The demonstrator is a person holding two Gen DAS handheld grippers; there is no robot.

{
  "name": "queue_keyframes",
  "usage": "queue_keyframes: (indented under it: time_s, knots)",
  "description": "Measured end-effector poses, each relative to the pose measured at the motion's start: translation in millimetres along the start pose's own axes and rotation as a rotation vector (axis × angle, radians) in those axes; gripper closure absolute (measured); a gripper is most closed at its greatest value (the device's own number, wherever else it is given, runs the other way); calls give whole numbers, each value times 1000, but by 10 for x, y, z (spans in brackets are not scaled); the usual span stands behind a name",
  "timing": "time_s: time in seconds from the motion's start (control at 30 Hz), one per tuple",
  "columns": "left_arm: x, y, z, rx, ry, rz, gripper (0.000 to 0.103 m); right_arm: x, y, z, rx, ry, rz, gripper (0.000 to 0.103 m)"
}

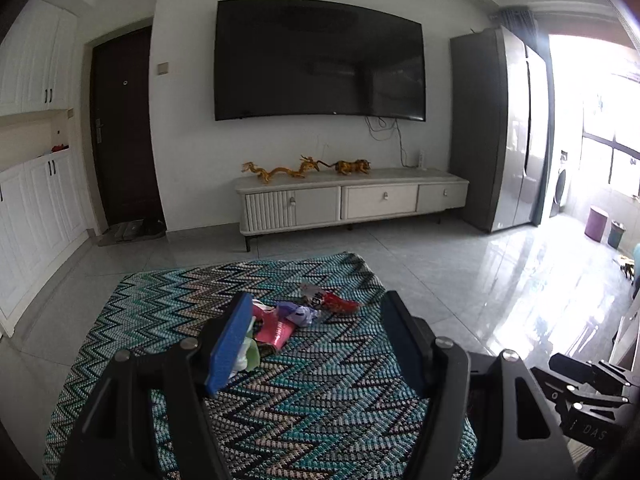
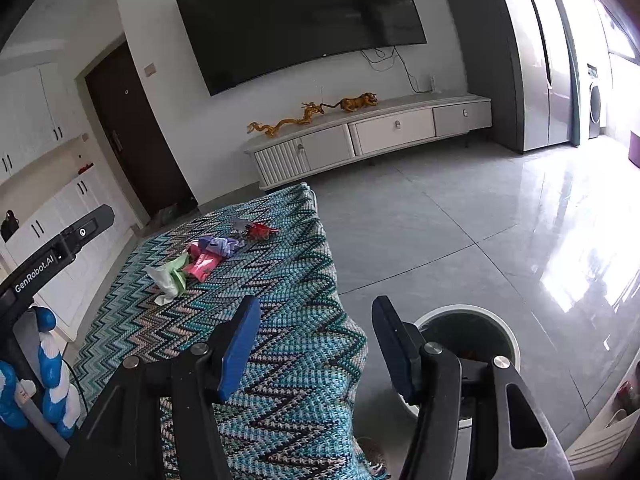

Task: Collect trash
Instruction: 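Move both grippers back toward the remaining trash on the rug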

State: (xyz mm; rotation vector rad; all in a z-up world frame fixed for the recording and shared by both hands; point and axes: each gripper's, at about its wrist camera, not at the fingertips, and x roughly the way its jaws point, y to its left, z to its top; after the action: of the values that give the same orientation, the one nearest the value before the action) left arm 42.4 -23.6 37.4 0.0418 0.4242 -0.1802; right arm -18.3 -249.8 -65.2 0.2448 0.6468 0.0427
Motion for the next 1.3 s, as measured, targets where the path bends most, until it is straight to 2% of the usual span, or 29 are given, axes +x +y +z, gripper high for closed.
queue_keyframes:
  time_s: [0.2,0.43,0.67,0.97,1.3]
  knots:
    - [-193,408,-25,-62,-69,66,38,-87,271,0,-54,-10,16,45]
    - [-336,934,-163,-71,-59,218,38,-111,578,-17,-111,-20,35,44]
    - [-498,1438,-344,-164,-115,349,38,-95,716,-22,-86,-51,52,44]
    - [-495,1714,-482,-205,-102,362,38,2,916,-41,-120,-25,37,44]
    - [-381,1756,-489,-196,-64,345,38,122,963,-71,-136,6,34,44]
